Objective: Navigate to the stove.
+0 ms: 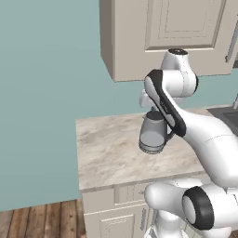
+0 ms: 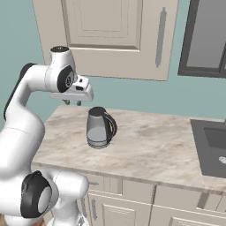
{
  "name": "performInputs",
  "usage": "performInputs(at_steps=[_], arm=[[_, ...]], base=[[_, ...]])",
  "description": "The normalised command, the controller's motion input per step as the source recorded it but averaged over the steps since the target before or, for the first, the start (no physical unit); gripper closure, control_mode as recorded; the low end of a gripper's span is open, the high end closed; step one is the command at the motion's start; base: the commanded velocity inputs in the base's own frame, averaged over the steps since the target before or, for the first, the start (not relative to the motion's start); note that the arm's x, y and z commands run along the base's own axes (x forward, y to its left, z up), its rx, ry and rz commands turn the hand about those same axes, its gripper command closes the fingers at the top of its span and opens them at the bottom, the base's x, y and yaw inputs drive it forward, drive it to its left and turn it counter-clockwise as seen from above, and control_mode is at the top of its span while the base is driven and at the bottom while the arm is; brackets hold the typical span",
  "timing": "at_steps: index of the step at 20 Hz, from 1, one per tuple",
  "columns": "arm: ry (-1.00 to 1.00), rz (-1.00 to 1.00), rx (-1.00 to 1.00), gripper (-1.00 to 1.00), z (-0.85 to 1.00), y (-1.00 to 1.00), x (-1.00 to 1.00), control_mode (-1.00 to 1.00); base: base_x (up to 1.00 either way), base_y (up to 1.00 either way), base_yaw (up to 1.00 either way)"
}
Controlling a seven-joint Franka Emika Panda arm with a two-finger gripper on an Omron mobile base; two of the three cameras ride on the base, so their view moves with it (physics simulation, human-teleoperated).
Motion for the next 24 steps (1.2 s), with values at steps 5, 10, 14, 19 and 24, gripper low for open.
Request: performInputs(at_steps=[5,10,14,19,24], arm=[[-0.12,0.0,0.0,-1.0,0.0,0.0,-0.59,-1.0],[-0.16,-0.01,0.01,-1.0,0.0,0.07,-1.0,-1.0],[-0.03,-0.03,0.04,-1.0,-0.07,0.02,-0.75,1.0],[0.0,0.0,0.0,-1.0,0.0,0.0,0.0,1.0],[0.0,0.0,0.0,-1.0,0.0,0.0,0.0,1.0]], base=[[0.0,0.0,0.0],[0.0,0.0,0.0],[-0.25,-0.05,-0.03],[-0.77,-0.86,-0.17],[-0.28,-1.0,-0.21]])
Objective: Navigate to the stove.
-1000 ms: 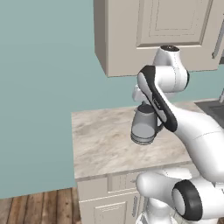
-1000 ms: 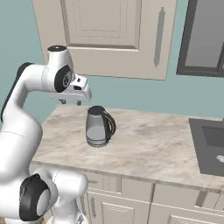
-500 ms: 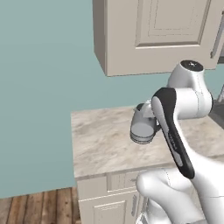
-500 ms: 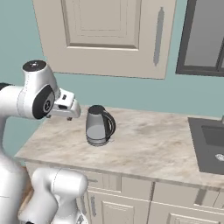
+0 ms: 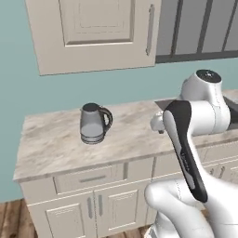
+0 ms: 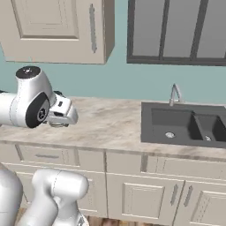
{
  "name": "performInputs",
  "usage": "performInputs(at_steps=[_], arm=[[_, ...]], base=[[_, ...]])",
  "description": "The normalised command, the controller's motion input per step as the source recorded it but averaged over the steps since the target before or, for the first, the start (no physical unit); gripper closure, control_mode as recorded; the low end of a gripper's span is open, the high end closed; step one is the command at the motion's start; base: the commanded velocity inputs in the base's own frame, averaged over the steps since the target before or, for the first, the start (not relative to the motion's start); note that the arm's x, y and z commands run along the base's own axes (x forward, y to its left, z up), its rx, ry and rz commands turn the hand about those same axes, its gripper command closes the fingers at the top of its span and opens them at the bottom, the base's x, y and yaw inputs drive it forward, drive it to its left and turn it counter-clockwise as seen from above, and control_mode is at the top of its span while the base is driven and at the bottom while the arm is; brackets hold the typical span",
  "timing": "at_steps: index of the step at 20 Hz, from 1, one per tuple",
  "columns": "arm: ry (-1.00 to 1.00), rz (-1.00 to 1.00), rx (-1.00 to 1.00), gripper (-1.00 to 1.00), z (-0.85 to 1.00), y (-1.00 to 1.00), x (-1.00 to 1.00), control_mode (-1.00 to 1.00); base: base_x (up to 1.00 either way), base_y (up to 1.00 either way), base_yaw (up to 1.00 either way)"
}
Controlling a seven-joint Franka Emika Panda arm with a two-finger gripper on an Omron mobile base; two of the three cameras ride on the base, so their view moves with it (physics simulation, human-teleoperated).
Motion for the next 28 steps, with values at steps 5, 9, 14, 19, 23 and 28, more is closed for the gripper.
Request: performInputs(at_steps=[5,9,14,19,23,28], arm=[[0.0,0.0,0.0,-1.0,0.0,0.0,0.0,1.0],[0.0,0.0,0.0,-1.0,0.0,0.0,0.0,1.0],[0.0,0.0,0.0,-1.0,0.0,0.0,0.0,1.0],[0.0,0.0,0.0,-1.0,0.0,0.0,0.0,1.0],[0.0,0.0,0.0,-1.0,0.0,0.0,0.0,1.0],[0.0,0.0,0.0,-1.0,0.0,0.0,0.0,1.0]], base=[[-0.13,-1.0,-0.16],[0.0,-1.0,-0.28],[0.0,-0.33,-0.88],[0.0,0.0,-1.0],[0.0,0.0,-1.0],[0.0,-0.03,-0.97]])
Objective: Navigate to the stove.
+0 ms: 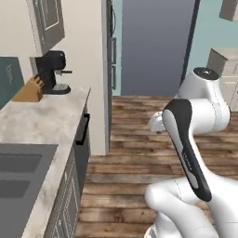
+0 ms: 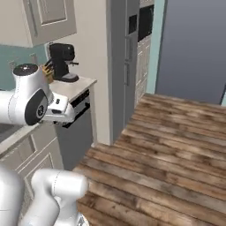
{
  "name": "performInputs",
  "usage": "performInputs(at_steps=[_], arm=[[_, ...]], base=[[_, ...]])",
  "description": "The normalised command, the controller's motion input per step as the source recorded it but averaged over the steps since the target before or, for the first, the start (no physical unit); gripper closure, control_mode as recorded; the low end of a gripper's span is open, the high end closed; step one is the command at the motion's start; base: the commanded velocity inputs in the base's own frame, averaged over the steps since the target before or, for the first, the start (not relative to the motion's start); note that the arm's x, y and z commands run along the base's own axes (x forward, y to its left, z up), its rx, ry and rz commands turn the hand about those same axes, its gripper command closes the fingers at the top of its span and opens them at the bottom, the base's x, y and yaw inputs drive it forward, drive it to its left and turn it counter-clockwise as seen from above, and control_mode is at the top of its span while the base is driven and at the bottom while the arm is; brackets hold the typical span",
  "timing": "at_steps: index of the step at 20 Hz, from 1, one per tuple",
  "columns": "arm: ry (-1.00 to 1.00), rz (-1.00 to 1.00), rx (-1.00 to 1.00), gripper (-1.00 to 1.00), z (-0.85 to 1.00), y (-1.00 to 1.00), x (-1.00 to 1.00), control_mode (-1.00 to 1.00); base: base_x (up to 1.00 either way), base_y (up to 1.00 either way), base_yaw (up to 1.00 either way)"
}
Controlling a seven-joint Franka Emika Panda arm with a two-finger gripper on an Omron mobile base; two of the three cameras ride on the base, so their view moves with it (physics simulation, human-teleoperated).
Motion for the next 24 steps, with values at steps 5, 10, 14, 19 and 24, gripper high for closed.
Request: performInputs(at_steps=[5,10,14,19,24], arm=[[0.0,0.0,0.0,-1.0,0.0,0.0,0.0,1.0],[0.0,0.0,0.0,-1.0,0.0,0.0,0.0,1.0],[0.0,0.0,0.0,-1.0,0.0,0.0,0.0,1.0],[0.0,0.0,0.0,-1.0,0.0,0.0,0.0,1.0],[0.0,0.0,0.0,-1.0,0.0,0.0,0.0,1.0]], base=[[0.0,-0.01,-0.98],[0.0,0.0,-1.0],[0.2,0.23,-0.91],[1.0,0.45,-0.36],[1.0,0.02,-0.05]])
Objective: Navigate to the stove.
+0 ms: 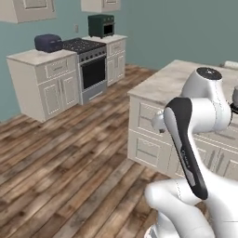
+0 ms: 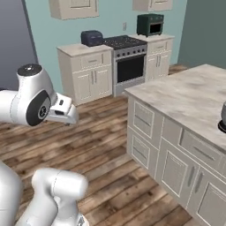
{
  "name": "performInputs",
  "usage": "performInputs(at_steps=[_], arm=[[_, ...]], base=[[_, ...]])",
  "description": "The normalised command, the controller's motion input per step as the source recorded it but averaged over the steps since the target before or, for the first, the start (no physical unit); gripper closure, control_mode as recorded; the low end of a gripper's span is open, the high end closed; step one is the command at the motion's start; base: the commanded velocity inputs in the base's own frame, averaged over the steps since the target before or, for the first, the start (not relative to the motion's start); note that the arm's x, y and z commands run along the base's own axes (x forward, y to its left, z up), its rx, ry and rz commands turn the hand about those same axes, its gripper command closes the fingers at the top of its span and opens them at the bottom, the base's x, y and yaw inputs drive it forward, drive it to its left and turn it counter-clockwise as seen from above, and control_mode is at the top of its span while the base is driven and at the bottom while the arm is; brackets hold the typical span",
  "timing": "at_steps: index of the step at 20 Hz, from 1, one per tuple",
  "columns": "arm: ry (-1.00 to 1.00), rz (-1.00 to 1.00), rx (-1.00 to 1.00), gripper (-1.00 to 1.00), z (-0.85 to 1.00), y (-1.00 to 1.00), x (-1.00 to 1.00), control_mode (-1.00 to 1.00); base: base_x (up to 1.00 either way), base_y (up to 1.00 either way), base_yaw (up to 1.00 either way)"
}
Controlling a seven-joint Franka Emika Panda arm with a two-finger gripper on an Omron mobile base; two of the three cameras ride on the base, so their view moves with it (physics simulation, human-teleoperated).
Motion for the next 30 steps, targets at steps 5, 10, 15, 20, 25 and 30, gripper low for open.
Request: performInputs(at_steps=[5,10,15,20,25,30], arm=[[0.0,0.0,0.0,-1.0,0.0,0.0,0.0,1.0],[0.0,0.0,0.0,-1.0,0.0,0.0,0.0,1.0],[0.0,0.0,0.0,-1.0,0.0,0.0,0.0,1.0],[0.0,0.0,0.0,-1.0,0.0,0.0,0.0,1.0],[0.0,0.0,0.0,-1.0,0.0,0.0,0.0,1.0],[0.0,0.0,0.0,-1.0,0.0,0.0,0.0,1.0]], base=[[1.0,0.49,-0.1],[1.0,1.0,-0.15],[1.0,1.0,-0.11],[1.0,1.0,-0.12],[1.0,1.0,-0.12],[1.0,0.93,-0.12]])
